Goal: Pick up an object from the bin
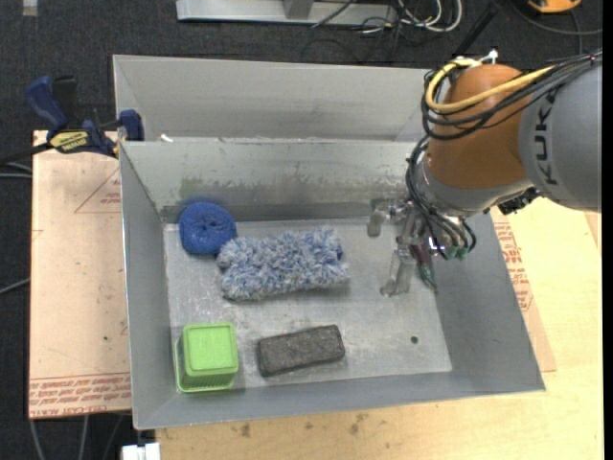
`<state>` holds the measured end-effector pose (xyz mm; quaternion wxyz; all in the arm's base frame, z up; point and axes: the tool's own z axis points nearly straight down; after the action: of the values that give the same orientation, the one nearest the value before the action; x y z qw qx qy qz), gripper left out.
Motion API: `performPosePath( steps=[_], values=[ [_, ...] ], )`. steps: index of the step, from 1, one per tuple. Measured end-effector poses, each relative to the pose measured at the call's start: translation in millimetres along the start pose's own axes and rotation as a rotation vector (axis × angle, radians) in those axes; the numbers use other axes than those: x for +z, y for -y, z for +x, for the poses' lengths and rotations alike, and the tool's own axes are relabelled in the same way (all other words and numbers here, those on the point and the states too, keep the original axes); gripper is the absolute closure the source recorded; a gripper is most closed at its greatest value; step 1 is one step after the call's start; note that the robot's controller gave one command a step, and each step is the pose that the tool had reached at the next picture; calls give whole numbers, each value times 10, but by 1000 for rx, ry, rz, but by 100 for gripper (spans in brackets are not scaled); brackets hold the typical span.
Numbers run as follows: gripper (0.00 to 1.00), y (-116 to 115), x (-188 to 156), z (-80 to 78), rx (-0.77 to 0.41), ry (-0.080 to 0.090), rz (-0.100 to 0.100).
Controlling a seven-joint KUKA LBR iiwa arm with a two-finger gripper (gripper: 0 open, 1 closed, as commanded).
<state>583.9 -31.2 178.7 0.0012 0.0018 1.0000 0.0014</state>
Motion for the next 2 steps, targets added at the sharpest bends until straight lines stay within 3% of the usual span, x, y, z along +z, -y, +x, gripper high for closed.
performPosePath(
  steps=[1, 2],
  values=[
    [0, -70, 192, 22, -34, -3, 2],
    [0, -335, 328, -336, -175, 2, 2]
  ],
)
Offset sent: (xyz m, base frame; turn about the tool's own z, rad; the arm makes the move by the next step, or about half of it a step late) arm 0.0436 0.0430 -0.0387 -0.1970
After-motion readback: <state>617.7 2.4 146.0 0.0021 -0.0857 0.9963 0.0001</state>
